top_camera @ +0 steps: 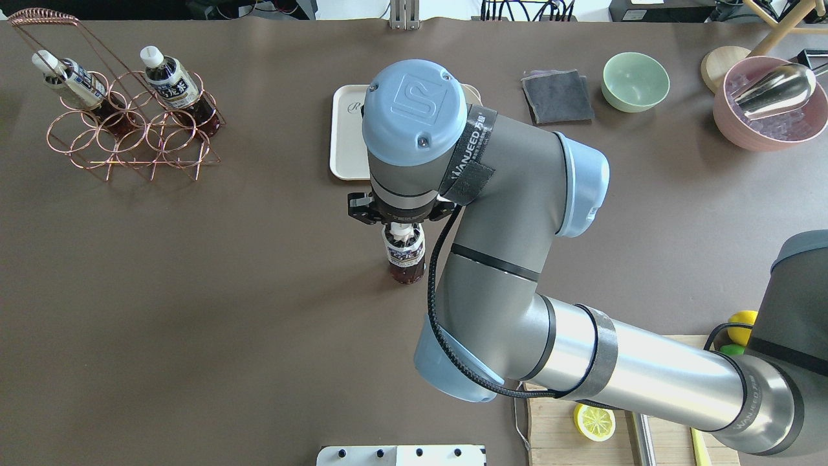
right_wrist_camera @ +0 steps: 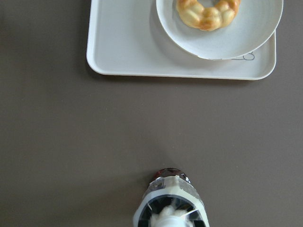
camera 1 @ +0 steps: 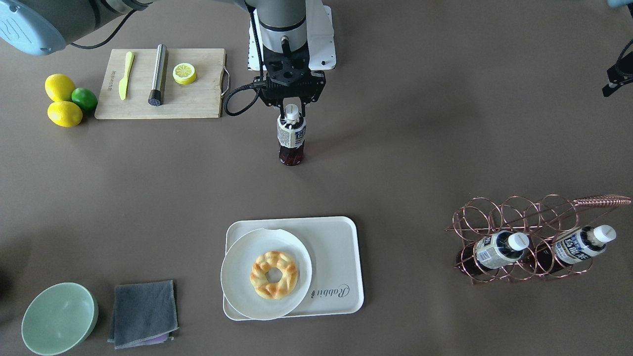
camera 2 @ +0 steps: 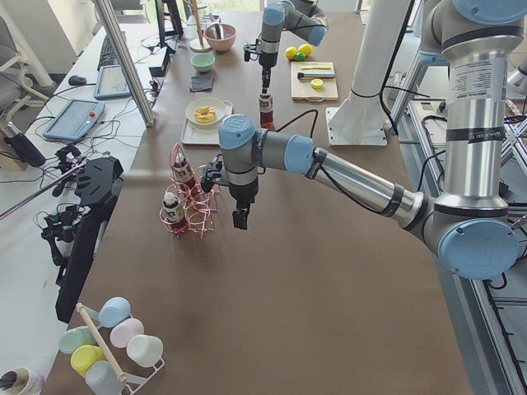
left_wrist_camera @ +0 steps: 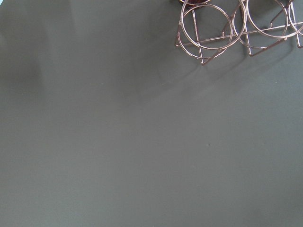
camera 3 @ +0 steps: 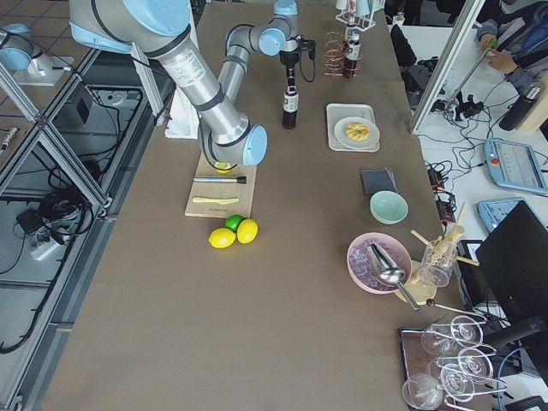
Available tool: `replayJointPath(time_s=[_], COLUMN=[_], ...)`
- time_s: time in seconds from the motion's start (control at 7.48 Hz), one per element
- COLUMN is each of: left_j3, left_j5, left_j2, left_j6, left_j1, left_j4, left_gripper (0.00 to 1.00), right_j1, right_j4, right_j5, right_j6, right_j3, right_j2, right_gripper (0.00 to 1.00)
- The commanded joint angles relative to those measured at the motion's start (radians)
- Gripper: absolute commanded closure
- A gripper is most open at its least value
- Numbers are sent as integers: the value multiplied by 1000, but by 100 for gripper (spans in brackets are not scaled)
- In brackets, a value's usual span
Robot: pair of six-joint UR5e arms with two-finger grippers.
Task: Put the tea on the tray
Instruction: 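Close the right gripper on the bottle cap and lift it, then carry the bottle onto the white tray beside the plate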
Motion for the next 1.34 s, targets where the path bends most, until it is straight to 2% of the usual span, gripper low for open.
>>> replayJointPath(time_s=[0.0, 0.27, 0.4, 0.53, 0.67, 1.07, 1.2], left_j3=[24, 33, 43, 50, 55, 43, 43], left_j5=[0, -2, -2, -2, 0, -2, 0], left_j2=[-5, -5, -5, -3, -3, -5, -6], left_j6=[-1, -3, -6, -8, -8, -9, -9], left_j1=[-1, 1, -1, -1, -1, -1, -1], left_j4=[-20, -29, -43, -60, -61, -61, -64], left_gripper=[3, 3, 3, 3, 3, 3, 3], right_j1=[40, 125, 173, 202, 231, 264, 265], right_j4=[-3, 1, 4, 83, 197, 471, 501], right_j5=[20, 49, 66, 68, 77, 80, 79], right_j6=[-25, -45, -69, -56, -51, 22, 33], right_j3=[3, -18, -114, -341, -512, -917, -956], right_j2=[10, 44, 117, 253, 327, 476, 482], right_gripper=[100, 100, 100, 100, 100, 100, 100])
